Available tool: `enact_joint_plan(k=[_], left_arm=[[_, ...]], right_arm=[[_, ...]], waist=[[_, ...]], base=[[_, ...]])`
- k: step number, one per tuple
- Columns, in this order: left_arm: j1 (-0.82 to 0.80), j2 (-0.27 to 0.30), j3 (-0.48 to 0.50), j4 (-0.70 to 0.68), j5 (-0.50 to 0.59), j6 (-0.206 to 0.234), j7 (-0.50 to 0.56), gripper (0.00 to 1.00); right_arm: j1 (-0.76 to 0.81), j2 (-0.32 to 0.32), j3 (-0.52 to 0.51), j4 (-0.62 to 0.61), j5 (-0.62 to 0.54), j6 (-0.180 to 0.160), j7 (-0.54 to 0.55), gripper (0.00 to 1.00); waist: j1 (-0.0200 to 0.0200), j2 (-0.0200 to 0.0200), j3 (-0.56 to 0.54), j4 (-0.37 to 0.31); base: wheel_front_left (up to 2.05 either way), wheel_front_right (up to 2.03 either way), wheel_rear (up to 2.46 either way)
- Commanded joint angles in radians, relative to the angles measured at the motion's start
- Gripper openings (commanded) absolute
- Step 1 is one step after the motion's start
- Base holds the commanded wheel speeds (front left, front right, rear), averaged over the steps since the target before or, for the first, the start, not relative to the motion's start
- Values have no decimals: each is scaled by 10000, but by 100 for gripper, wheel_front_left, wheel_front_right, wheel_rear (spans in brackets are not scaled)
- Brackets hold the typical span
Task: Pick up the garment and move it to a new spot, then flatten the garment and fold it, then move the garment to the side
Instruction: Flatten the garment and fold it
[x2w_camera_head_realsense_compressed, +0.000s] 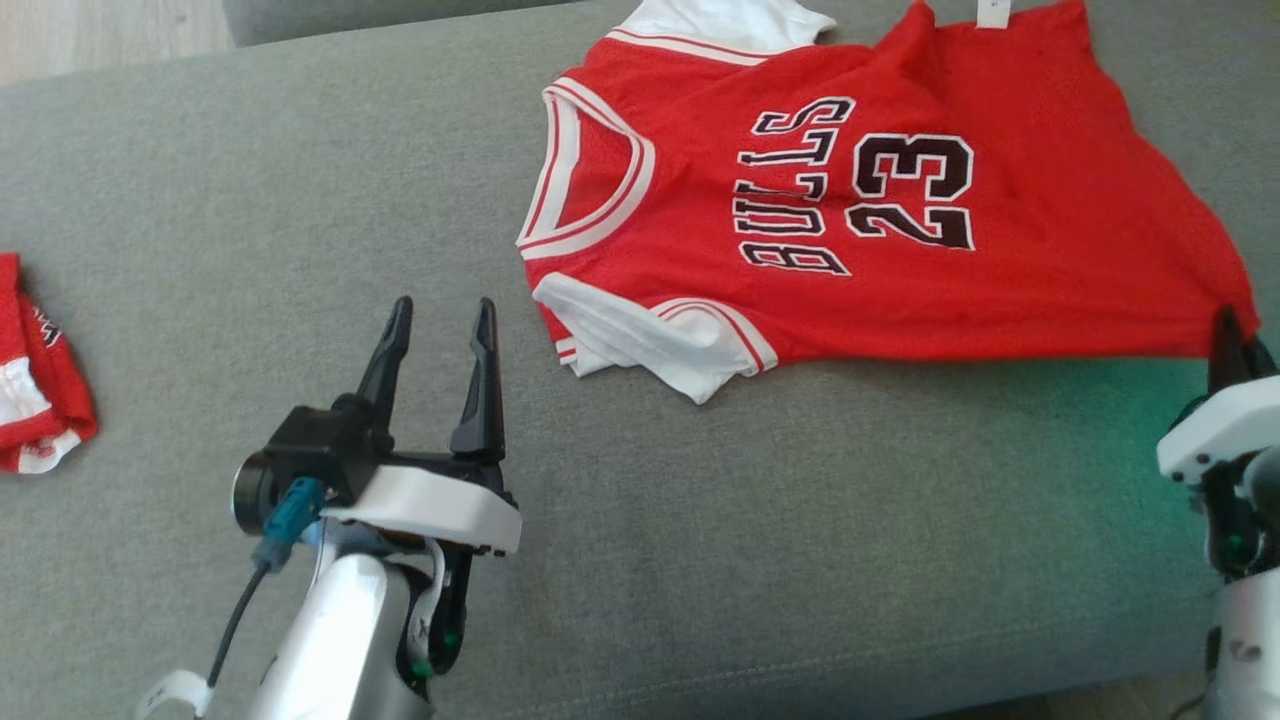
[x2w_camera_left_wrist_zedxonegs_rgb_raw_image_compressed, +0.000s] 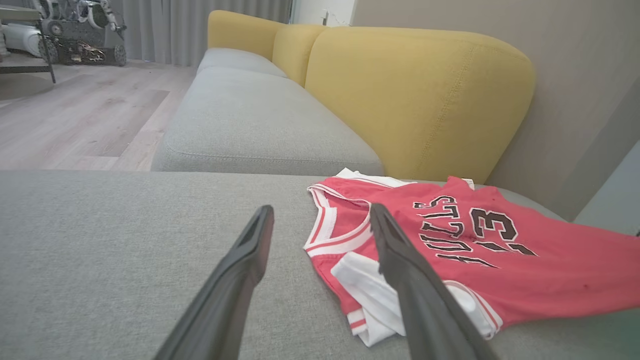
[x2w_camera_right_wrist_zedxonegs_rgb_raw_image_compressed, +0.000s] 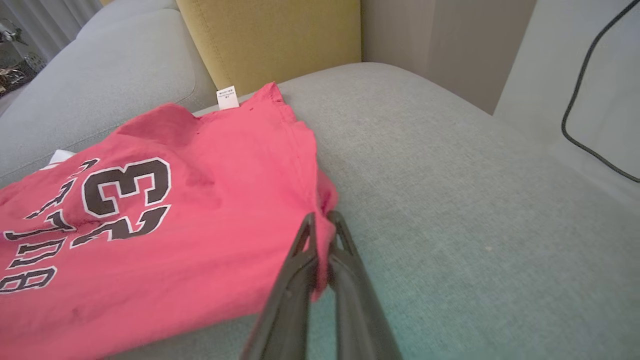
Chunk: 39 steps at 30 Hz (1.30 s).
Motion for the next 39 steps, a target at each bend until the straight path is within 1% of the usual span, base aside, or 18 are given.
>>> enact_joint_plan(k=[1,6,9,12,16,18,19,22,30,35,39], left_arm=[[-201,72,266,-240,126,-104,-53,100],[-459,72,-2,395,335,-415,-53,100],[-807,72,-275,1095,320,-631,-53,100],[-1358,72,-552,1927,526,-833,-53,100],[-2232,72,-810,3184,770,-956,-53,100],[-2665,72,-895,3727,838,-965,-53,100],[-2665,72,-895,3727,838,-965,-53,100],[-3355,72,-1010,4702,858,-999,-46,100],[-4029,72,-1161,5731,514,-1169,-49,100],[-4263,72,-1335,5965,270,-1264,-51,100],[-4352,72,-1429,6032,180,-1257,-52,100]], right_arm=[[-40,-29,198,-457,-15,-7,-15,0],[94,172,382,-426,-193,-7,-185,0],[80,296,570,-333,-187,-7,-284,0],[30,369,728,-245,-182,-7,-383,0],[-83,416,848,-141,-156,-7,-497,0],[-140,426,887,-92,-148,-7,-554,0],[-140,426,887,-92,-148,-7,-554,0],[-215,453,987,-12,-164,-7,-643,0],[-291,458,1113,232,-138,-7,-806,0],[-350,426,1175,432,-111,-7,-911,0],[-406,411,1204,538,-96,-7,-954,0]], waist=[[0,0,-12,-60],[0,0,13,-213],[0,0,63,-285],[0,0,144,-345],[0,0,268,-406],[0,0,325,-432],[0,0,325,-432],[0,0,416,-500],[0,0,491,-572],[0,0,502,-601],[0,0,523,-627]], base=[[0,0,0],[0,0,0],[0,0,0],[0,0,0],[0,0,0],[0,0,0],[0,0,0],[0,0,0],[0,0,0],[0,0,0],[0,0,0]])
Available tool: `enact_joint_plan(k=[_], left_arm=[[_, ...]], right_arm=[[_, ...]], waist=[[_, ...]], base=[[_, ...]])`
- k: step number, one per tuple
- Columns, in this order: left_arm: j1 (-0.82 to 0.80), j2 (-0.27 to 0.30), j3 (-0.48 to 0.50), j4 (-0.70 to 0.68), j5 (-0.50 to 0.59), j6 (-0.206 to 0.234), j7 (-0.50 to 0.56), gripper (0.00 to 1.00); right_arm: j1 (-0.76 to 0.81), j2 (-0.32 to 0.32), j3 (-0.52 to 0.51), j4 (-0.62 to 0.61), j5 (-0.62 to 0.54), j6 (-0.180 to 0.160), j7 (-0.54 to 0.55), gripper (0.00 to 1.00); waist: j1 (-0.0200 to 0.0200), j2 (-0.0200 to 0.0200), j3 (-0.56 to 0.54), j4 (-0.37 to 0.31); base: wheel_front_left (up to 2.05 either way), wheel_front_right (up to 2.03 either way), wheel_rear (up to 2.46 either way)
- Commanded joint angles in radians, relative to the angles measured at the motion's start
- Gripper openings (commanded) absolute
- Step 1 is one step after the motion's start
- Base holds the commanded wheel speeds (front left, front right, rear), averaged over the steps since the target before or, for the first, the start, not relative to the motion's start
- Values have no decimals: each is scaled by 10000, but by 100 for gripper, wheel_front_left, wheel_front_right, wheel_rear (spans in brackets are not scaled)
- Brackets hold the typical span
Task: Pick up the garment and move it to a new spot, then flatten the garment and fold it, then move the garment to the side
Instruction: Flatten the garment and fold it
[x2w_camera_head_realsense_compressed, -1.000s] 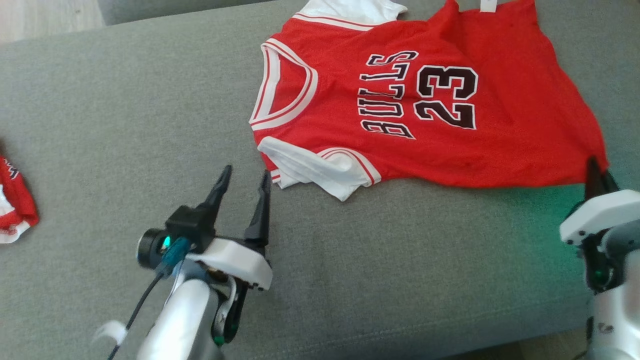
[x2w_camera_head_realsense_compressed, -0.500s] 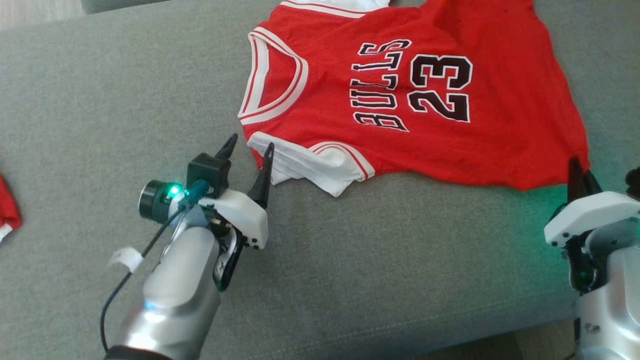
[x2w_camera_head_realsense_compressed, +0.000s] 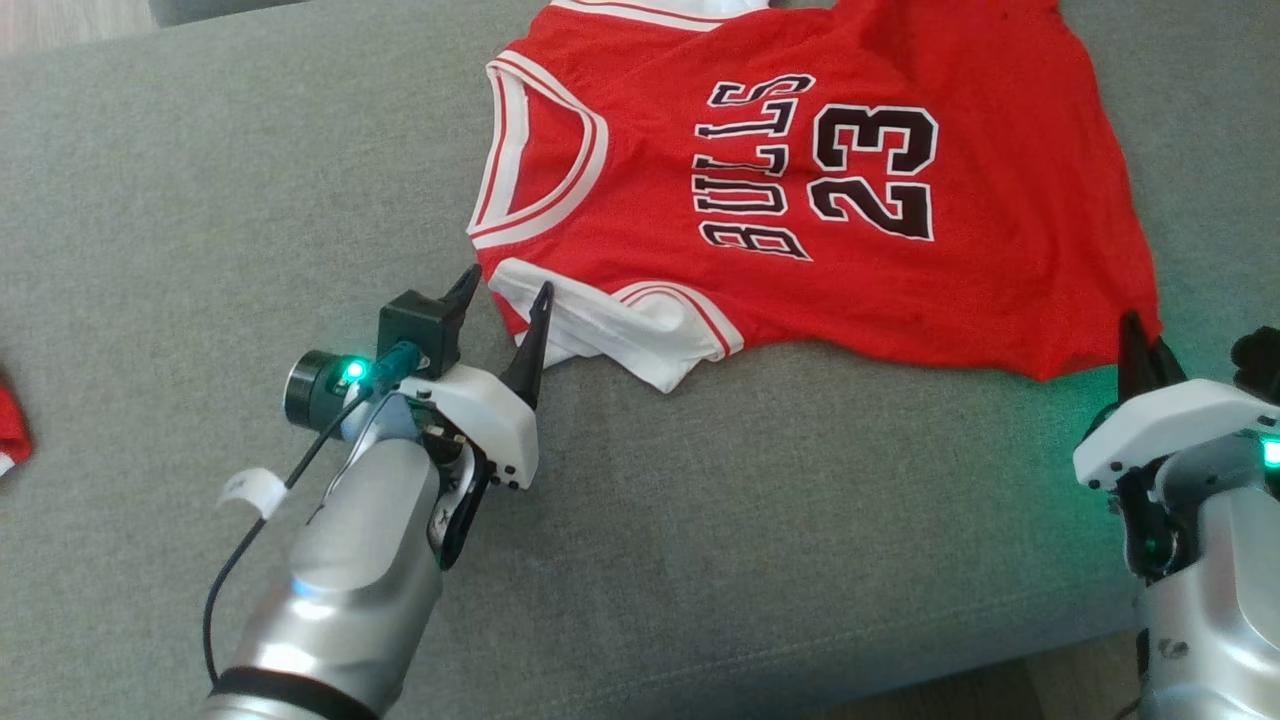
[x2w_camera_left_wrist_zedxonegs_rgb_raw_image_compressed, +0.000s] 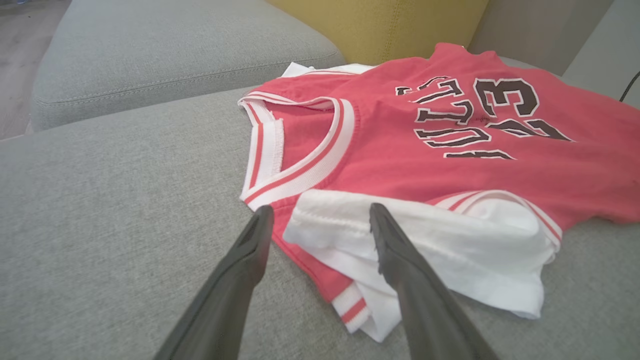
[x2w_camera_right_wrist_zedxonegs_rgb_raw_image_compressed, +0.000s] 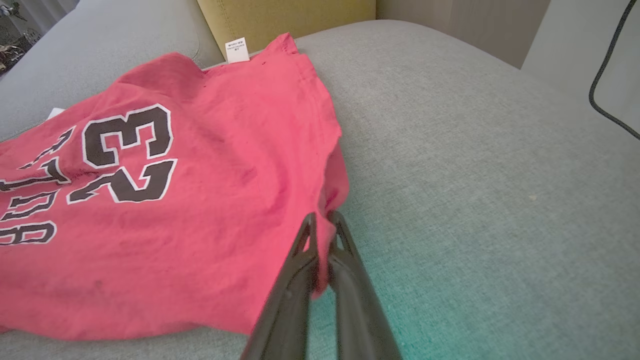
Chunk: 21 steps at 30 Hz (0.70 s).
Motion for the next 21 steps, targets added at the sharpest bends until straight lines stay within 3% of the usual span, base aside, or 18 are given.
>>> enact_joint_plan(k=[1,21], left_arm=[[-529,139,160,-194,-67,1,-52,100],[-1118,139,-47,645,-770,-305,-53,97]], right_arm=[[-297,-64,240,-255,7,-9,-113,0],[-542,-48,194,15,-35,-9,-244,0]], waist=[[0,0,28,-9],[0,0,261,-52]], base=[[0,0,0],[0,0,0]])
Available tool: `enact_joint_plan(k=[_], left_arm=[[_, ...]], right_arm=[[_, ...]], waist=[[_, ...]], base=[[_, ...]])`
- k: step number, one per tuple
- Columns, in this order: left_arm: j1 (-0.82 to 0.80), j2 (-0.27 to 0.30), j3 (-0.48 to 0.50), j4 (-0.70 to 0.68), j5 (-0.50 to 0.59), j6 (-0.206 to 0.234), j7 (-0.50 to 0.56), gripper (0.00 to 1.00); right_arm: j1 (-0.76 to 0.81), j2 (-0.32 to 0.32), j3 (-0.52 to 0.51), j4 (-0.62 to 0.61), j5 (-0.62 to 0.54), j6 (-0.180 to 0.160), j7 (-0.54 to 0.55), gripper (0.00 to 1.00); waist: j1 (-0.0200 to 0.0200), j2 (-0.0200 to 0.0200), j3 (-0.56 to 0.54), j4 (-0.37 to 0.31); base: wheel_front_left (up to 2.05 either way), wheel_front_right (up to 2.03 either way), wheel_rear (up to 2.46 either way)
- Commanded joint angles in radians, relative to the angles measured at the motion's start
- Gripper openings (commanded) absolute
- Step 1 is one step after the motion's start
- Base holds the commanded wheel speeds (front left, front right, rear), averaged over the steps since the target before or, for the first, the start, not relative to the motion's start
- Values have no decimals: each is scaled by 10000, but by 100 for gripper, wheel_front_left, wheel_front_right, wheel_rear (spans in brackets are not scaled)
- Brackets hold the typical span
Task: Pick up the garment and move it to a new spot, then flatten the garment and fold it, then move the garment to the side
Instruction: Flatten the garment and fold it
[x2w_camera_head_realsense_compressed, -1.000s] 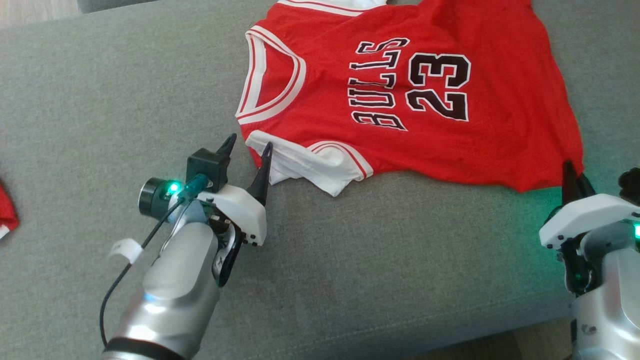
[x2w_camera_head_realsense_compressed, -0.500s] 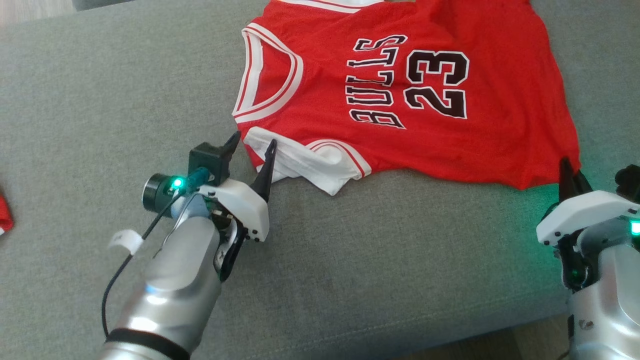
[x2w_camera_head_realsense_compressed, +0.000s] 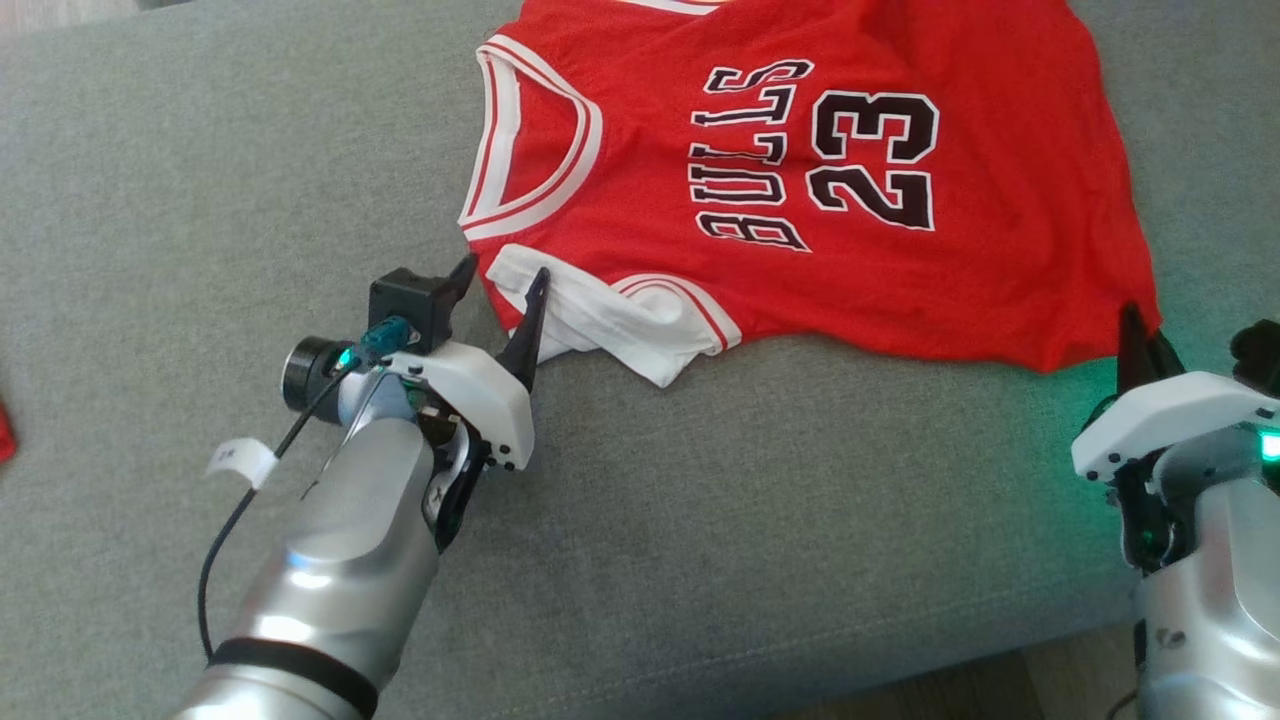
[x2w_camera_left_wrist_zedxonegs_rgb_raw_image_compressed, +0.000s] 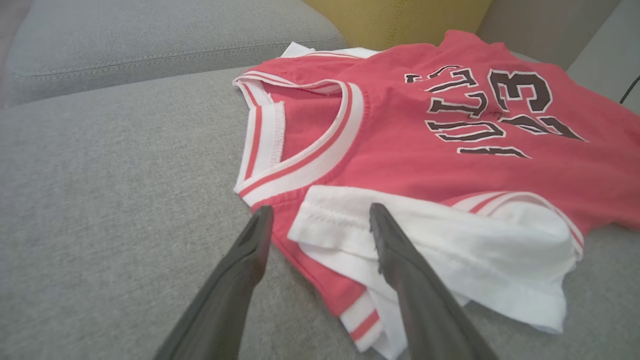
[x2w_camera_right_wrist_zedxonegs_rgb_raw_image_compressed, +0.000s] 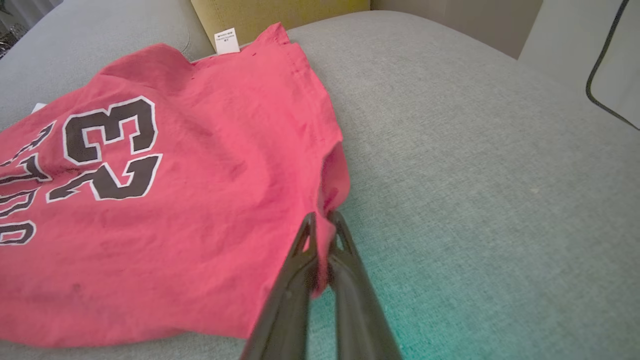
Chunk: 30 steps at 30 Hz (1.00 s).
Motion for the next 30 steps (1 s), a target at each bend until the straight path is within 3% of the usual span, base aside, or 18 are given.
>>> enact_joint_plan(k=[1,2,3,6,10,13,21,30], left_arm=[[-488,164,164,-183,-115,-11,-53,92],[-495,164,124,-154,-144,-21,-53,85],[-495,164,124,-154,-144,-21,-53,85],[-530,164,20,-82,-225,-28,-53,47],[-580,164,-63,-26,-322,-7,-53,25],[-613,164,-105,1,-383,2,-53,0],[-517,164,95,-598,-485,117,-53,0],[226,203,1016,-2611,-603,197,-53,0]], right_arm=[[-322,-56,192,-256,-35,-9,-103,0],[-332,-62,192,-244,-36,-9,-107,0],[-332,-62,192,-244,-36,-9,-107,0],[-367,-61,202,-217,-43,-9,-120,0],[-388,-48,222,-207,-52,-9,-127,0],[-393,-46,230,-205,-62,-9,-131,0],[-375,-66,173,-202,-92,-9,-225,0],[-359,-458,488,-544,92,-9,-409,0]], waist=[[0,0,-4,18],[0,0,-5,26],[0,0,-5,26],[0,0,-5,45],[0,0,6,63],[0,0,21,76],[0,0,-115,160],[0,0,-794,493]], base=[[0,0,0],[0,0,0],[0,0,0],[0,0,0],[0,0,0],[0,0,0],[0,0,0],[0,0,0]])
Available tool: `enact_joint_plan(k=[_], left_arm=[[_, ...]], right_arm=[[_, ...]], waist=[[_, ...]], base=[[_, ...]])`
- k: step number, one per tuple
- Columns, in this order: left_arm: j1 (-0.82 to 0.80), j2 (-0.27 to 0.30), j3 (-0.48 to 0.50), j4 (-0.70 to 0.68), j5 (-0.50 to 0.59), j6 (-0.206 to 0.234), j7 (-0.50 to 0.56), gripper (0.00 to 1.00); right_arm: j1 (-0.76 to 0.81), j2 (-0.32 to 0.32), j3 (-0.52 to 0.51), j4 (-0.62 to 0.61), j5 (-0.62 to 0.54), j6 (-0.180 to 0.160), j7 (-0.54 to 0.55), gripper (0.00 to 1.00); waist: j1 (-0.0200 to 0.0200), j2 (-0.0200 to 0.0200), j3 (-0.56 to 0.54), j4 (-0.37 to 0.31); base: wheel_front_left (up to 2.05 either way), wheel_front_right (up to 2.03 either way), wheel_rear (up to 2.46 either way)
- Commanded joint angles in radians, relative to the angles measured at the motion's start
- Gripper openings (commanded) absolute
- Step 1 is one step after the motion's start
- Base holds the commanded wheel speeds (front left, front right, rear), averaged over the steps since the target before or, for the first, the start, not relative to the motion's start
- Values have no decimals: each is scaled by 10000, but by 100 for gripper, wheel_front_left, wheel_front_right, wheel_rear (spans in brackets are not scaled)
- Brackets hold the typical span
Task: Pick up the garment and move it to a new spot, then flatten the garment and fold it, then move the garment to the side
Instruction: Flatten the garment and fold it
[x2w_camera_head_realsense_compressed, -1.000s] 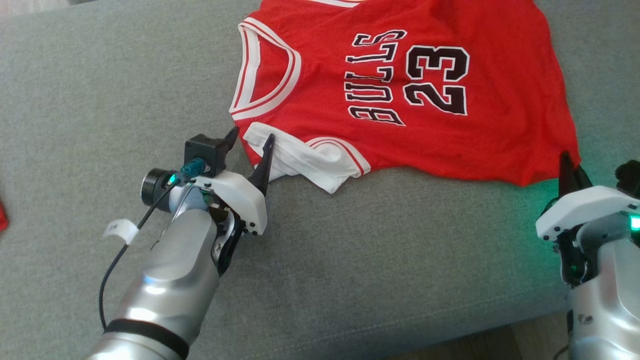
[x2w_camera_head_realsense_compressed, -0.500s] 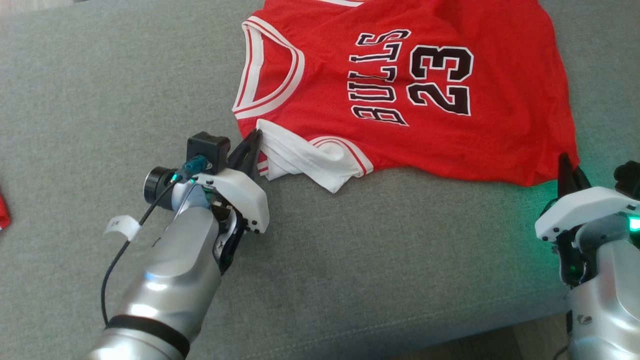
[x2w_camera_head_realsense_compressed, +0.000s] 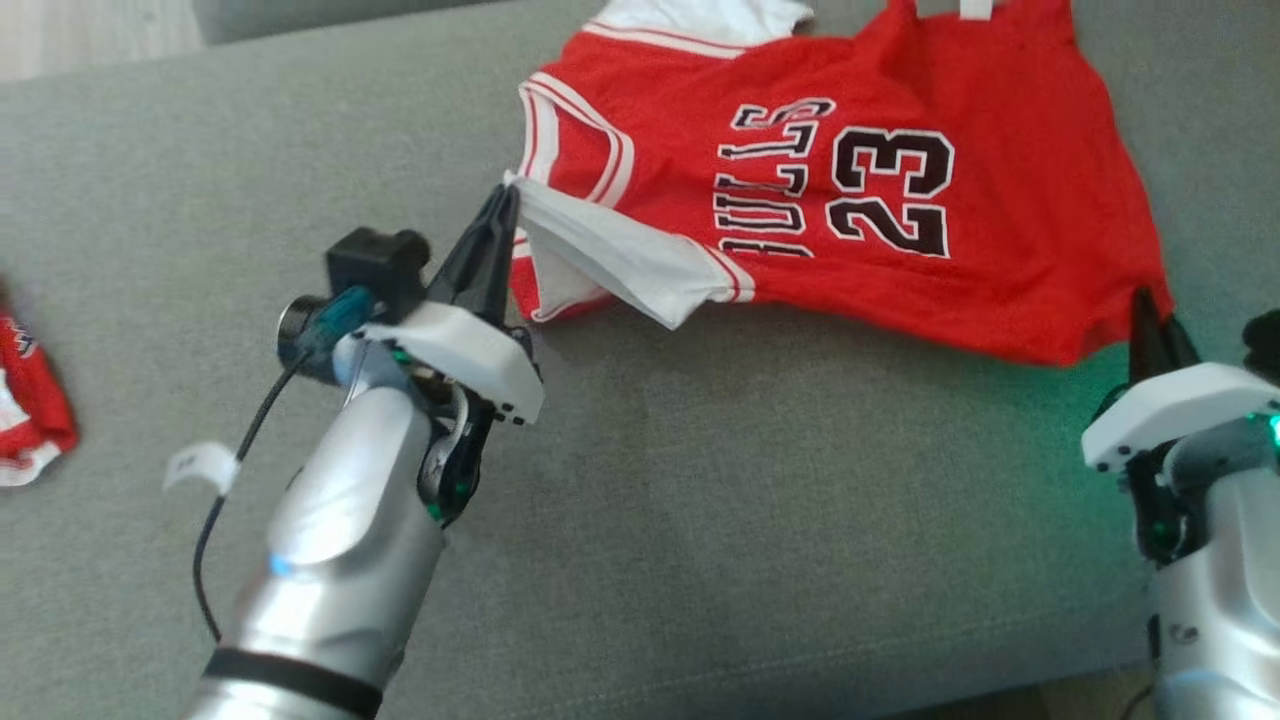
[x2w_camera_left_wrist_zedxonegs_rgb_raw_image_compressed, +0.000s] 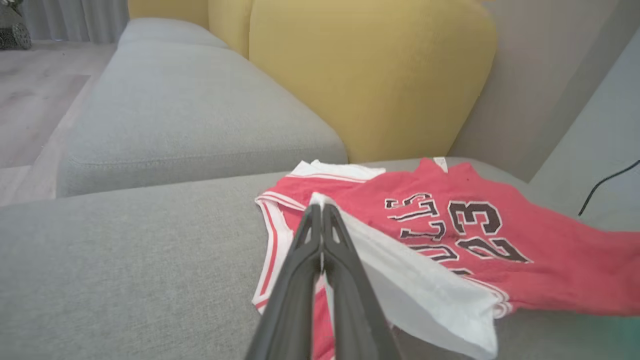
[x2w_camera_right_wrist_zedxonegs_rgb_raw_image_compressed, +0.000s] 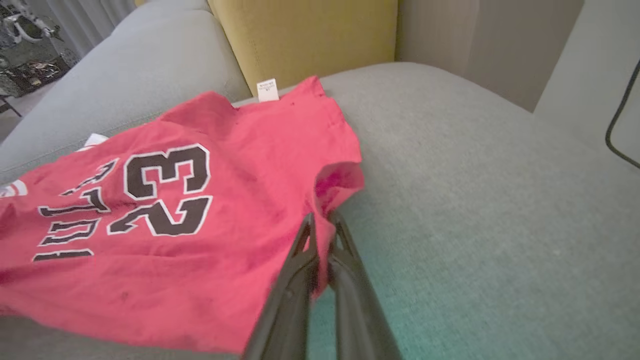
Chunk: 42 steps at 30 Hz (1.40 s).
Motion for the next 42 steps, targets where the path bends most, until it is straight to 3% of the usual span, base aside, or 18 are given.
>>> enact_joint_plan(k=[1,10,17,22,26,29,35,42], left_arm=[[10,231,551,-729,-155,9,-53,0],[506,342,1905,-3175,-491,-79,-53,0],[700,496,3118,-5234,-636,73,-53,0],[735,659,3512,-6437,-691,187,-36,0],[680,892,3654,-7790,-711,330,369,0],[610,1081,3698,-8813,-697,477,908,0],[295,1351,3666,-10237,-691,785,2112,0],[-1442,1730,3414,-9178,-165,829,2852,0]], right_arm=[[-375,-374,436,-503,151,-9,-89,0],[-1026,-1704,1898,-1379,894,-9,499,0],[-2190,-2754,3352,-2514,2175,-9,1262,0],[-2739,-3302,3703,-3123,2727,-9,1844,0],[-3029,-3635,3420,-3794,3088,-9,2689,0],[-3004,-3594,2867,-4403,3280,-9,3692,0],[-2643,-2858,1748,-5728,3342,-9,5633,0],[-3633,-1768,970,-5737,2962,-9,6639,0]], waist=[[0,0,-271,165],[0,0,-1287,532],[0,0,-2179,541],[0,0,-2493,550],[0,0,-2720,573],[0,0,-2805,567],[0,0,-2670,426],[0,0,-1008,194]], base=[[0,0,0],[0,0,0],[0,0,0],[0,0,0],[0,0,0],[0,0,0],[0,0,0],[0,0,0]])
